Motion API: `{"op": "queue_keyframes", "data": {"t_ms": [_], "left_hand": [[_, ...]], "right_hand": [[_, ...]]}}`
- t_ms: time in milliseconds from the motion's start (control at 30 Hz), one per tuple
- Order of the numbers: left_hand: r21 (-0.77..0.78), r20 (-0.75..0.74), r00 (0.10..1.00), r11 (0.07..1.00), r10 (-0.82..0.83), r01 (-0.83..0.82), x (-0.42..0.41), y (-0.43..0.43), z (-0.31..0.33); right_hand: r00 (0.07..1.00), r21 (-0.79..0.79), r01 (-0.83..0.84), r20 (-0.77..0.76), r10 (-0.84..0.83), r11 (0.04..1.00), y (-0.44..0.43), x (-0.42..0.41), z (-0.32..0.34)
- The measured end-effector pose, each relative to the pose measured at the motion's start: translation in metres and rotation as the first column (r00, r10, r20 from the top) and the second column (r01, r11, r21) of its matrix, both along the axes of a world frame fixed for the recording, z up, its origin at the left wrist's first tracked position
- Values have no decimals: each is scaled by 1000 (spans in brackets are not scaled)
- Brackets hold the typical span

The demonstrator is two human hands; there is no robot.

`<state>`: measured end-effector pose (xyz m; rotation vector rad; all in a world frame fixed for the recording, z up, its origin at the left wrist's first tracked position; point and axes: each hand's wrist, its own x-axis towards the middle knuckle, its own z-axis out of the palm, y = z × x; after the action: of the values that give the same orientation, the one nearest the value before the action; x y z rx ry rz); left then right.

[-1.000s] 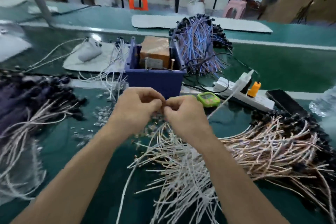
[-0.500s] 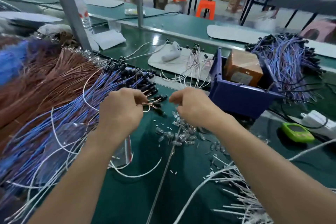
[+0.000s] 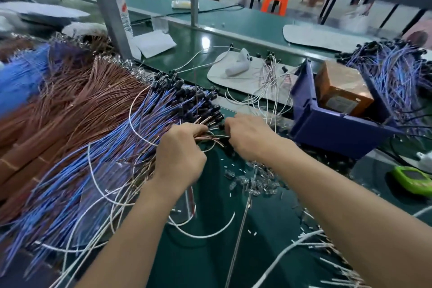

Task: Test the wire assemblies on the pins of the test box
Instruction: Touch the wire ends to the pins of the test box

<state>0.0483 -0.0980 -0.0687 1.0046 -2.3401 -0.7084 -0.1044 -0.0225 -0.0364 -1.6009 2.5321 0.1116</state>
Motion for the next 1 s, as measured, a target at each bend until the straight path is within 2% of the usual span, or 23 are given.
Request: {"op": "queue_keyframes", "data": {"t_ms": [67,167,267,367,500,633,700,767,833,900,1000], "left_hand": [[-80,-26,998,996,-51,49,-3,3,-2],[-71,-38,996,994,-82,79,-5,2,-1],[-53,-129,982,990,-135,129,-5,-1,1],[124,-312,941,977,-127,173,-11,-4,7],[242,-414,902,940,-125,242,-20,-5,9],[355,-406,913,912,-48,206,-13,-19,1],[451,-429,903,869,14,201,-8,-31,2],[534,-470,879,817,75,216,-2,-44,8],[560,-470,882,777,14,286,2,-53,14],[550,-439,886,736,-148,395,6,-59,20],[586,-438,846,617,-304,525,12,-69,32]], "right_hand": [[997,-37,31,65,-29,999,4,-1,2],[976,-156,115,202,-82,981,9,-2,17],[891,-309,284,434,-131,908,11,-1,39],[789,-368,427,599,-141,826,11,5,55],[701,-404,496,709,-79,769,17,13,77],[535,-446,669,845,32,595,48,3,112],[507,-466,733,860,59,496,70,-6,129],[527,-496,740,847,67,455,94,-13,139],[528,-501,738,846,75,452,114,-16,139],[489,-470,772,869,73,428,131,-18,130],[394,-391,866,917,58,310,150,-26,112]]}}
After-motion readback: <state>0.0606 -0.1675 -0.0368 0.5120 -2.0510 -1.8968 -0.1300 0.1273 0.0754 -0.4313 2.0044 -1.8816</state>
